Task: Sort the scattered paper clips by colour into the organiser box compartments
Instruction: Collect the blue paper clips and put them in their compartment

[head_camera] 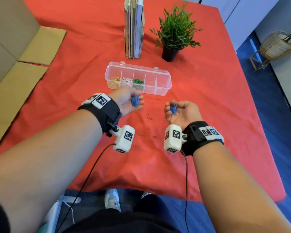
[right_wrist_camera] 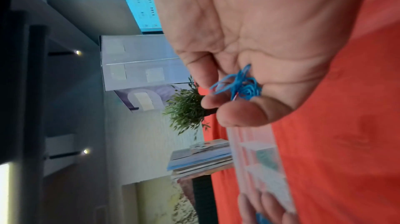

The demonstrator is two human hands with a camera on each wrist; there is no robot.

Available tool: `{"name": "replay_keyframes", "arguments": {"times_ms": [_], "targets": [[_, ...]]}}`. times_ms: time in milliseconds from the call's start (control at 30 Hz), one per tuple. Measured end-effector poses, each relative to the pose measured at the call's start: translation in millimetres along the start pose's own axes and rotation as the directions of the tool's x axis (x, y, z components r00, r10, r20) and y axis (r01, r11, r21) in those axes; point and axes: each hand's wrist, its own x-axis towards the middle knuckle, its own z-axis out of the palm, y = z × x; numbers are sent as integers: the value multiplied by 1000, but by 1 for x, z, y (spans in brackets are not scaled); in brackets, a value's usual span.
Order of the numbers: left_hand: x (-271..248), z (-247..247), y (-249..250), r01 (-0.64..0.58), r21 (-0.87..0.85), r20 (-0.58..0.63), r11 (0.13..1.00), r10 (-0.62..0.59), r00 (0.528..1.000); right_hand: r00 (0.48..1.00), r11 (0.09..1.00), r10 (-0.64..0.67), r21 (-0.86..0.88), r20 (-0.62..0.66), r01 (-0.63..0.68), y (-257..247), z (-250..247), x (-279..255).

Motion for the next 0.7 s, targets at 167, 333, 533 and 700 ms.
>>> {"name": "replay_keyframes", "arguments": {"times_ms": [167, 333, 533, 700], "targets": [[22, 23, 33, -10, -87, -2, 996, 10, 1000, 997, 998, -49, 47, -52, 51, -34, 37, 28], [60, 43, 50, -52, -294, -56, 955, 37, 998, 987, 998, -65, -36, -145, 60, -54, 39, 47], [83, 54, 61, -120, -360, -161, 925, 65, 985, 977, 990, -96, -121, -190, 74, -65, 26, 60], [84, 31, 54, -125, -231, -199, 965, 79, 977, 968, 958, -182, -251, -172, 136, -63, 43, 78]]}}
